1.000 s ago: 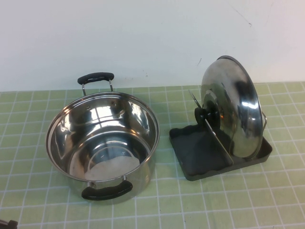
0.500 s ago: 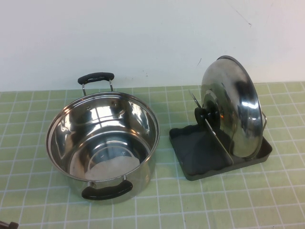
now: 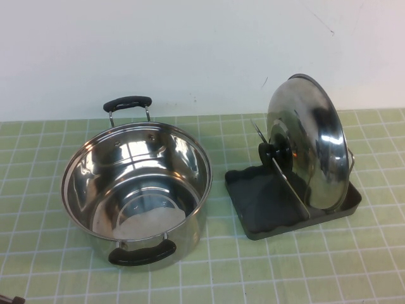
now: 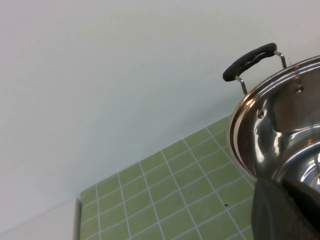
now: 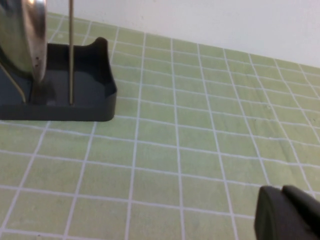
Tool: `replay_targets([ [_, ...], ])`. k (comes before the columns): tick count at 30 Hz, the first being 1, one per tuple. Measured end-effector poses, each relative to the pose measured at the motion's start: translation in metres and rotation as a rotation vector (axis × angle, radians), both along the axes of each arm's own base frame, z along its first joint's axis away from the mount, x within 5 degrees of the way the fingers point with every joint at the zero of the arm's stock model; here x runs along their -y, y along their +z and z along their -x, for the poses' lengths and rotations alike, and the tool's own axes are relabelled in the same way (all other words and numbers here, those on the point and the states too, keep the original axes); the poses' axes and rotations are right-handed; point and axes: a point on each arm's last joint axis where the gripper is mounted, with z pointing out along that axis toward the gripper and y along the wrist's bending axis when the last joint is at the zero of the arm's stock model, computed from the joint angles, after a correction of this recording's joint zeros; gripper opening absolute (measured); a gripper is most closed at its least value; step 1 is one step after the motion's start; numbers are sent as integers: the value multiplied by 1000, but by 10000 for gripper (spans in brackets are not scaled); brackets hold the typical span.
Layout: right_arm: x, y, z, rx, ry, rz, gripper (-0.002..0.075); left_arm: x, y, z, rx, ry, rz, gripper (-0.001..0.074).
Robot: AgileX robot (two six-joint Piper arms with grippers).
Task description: Put pot lid on rack
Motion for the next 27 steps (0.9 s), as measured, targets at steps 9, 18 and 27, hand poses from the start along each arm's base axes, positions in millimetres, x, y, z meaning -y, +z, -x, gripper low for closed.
replay_targets([
  [9, -1, 0, 0, 0, -13, -91, -1, 0, 0, 0, 0, -1, -5, -1],
  [18, -1, 0, 0, -3, -21, -113, -1, 0, 0, 0, 0, -1, -5, -1],
  [27, -1, 0, 0, -4, -21, -115, -1, 0, 0, 0, 0, -1, -6, -1],
])
